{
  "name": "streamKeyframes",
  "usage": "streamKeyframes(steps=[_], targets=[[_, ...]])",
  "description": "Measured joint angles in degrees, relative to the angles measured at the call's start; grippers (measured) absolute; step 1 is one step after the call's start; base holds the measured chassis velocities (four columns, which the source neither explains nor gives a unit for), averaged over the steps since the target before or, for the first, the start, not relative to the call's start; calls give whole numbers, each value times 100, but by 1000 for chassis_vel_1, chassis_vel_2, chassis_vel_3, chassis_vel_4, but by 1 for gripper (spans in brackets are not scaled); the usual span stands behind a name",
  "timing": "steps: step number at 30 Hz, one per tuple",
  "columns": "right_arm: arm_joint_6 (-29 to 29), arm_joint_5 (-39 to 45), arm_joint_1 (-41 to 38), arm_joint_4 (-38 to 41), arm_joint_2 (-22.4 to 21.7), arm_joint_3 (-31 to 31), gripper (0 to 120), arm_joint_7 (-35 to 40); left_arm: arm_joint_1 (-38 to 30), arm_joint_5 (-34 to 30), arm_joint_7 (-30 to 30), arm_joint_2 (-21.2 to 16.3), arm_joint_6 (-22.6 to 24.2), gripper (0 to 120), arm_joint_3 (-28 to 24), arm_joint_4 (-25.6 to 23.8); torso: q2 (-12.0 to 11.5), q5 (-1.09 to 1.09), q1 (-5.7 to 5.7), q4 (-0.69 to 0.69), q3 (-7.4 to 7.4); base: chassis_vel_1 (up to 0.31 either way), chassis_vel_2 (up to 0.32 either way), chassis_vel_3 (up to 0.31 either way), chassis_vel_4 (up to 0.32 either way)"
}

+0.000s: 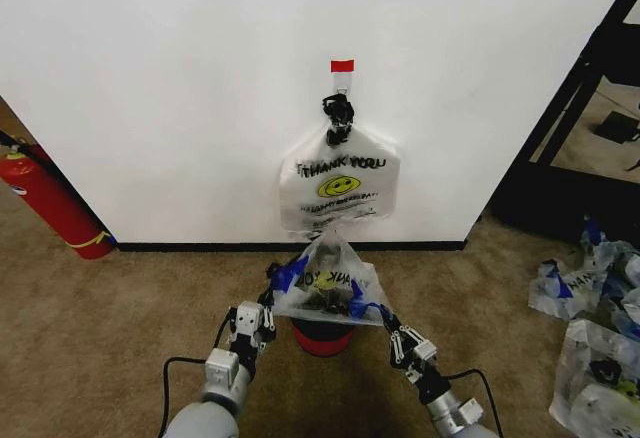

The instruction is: Pick up the garbage bag from the wall and place it over the trash bin.

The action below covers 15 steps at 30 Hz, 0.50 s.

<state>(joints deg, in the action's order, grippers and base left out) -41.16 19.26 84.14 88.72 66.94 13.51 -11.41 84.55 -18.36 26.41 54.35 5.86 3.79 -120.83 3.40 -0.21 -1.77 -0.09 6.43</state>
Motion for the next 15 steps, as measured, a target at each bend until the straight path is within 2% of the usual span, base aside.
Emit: streamKeyframes(steps=[8, 13, 15], targets=[[7, 513, 347, 511, -164, 15, 0, -147, 211, 68, 58, -324, 79, 0, 73, -235, 0, 0, 0, -1, 0, 0, 0, 0, 0], [-37, 538, 249, 342, -98, 40, 0, -204, -1, 84, 58, -240, 82, 0, -5, 66, 0, -1, 0, 0, 0, 0, 0, 0, 0], [-145, 469, 76, -31, 27, 36, 0, -106, -205, 107, 58, -126, 61, 0, -94, 364, 0, -1, 0, -1, 0, 0, 0, 0, 0]])
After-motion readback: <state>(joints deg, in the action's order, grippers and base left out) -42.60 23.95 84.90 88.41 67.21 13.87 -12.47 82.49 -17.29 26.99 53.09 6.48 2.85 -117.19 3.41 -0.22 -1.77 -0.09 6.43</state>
